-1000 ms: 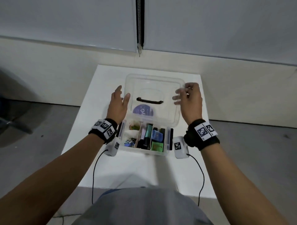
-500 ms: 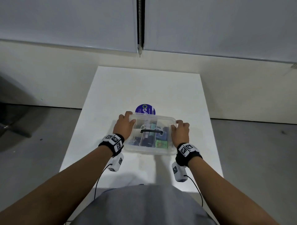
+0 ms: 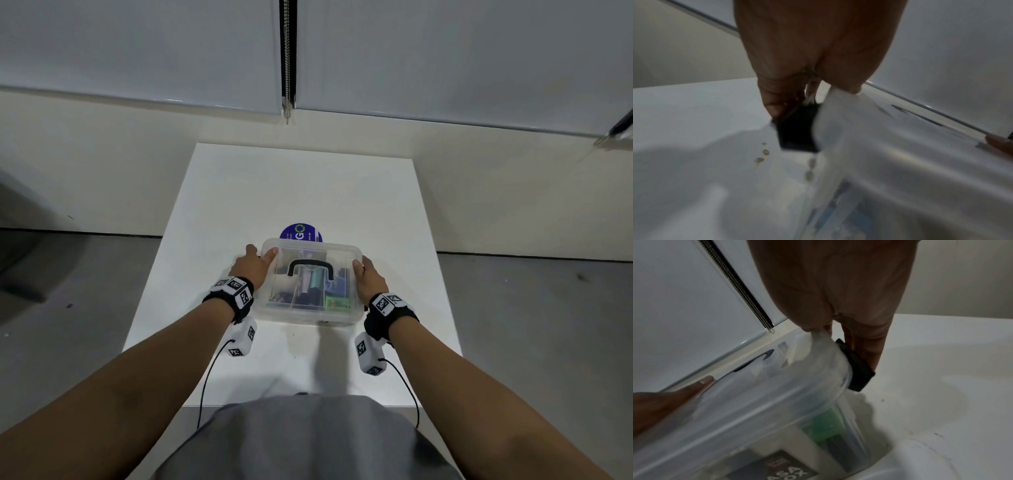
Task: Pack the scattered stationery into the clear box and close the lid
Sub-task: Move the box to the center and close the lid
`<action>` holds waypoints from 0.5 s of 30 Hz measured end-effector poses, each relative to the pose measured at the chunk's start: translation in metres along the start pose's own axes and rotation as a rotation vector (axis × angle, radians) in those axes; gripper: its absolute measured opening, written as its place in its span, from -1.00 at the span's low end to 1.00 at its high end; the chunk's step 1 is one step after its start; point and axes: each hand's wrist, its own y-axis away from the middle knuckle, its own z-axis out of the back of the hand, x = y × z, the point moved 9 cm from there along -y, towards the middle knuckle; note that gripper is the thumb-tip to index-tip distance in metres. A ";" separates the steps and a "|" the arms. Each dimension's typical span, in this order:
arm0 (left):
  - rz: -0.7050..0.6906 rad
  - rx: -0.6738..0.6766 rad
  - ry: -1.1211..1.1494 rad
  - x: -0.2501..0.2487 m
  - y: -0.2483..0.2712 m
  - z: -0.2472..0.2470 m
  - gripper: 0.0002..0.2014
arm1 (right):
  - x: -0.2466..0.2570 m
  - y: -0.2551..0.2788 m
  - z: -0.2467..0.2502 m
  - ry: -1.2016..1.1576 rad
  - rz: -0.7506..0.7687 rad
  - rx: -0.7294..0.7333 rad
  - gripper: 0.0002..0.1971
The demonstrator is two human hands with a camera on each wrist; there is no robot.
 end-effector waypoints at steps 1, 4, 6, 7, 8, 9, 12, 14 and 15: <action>0.013 -0.001 0.005 0.002 0.001 0.000 -0.33 | 0.001 0.000 -0.001 0.004 0.010 -0.004 -0.48; 0.034 -0.022 0.033 0.004 0.007 -0.001 -0.38 | 0.003 -0.001 0.001 0.010 0.027 -0.025 -0.49; 0.051 -0.050 0.013 0.002 0.016 0.001 -0.38 | 0.001 -0.003 0.001 0.014 0.014 -0.015 -0.47; 0.037 -0.064 -0.032 -0.002 0.019 0.003 -0.40 | 0.000 -0.005 0.002 0.021 0.001 -0.019 -0.45; 0.010 -0.073 -0.094 -0.008 0.022 0.004 -0.42 | 0.000 -0.006 0.005 0.038 -0.012 -0.041 -0.43; -0.021 -0.077 -0.158 -0.015 0.025 0.005 -0.45 | 0.001 -0.007 0.007 0.065 -0.023 -0.077 -0.44; -0.043 -0.077 -0.244 -0.028 0.031 0.004 -0.48 | 0.017 -0.003 0.007 0.143 0.019 -0.158 -0.55; -0.020 -0.077 -0.258 -0.030 0.035 0.003 -0.47 | 0.025 0.001 0.001 0.172 0.039 -0.165 -0.60; -0.013 -0.080 -0.269 -0.031 0.036 0.003 -0.46 | 0.028 0.002 -0.003 0.195 0.045 -0.165 -0.60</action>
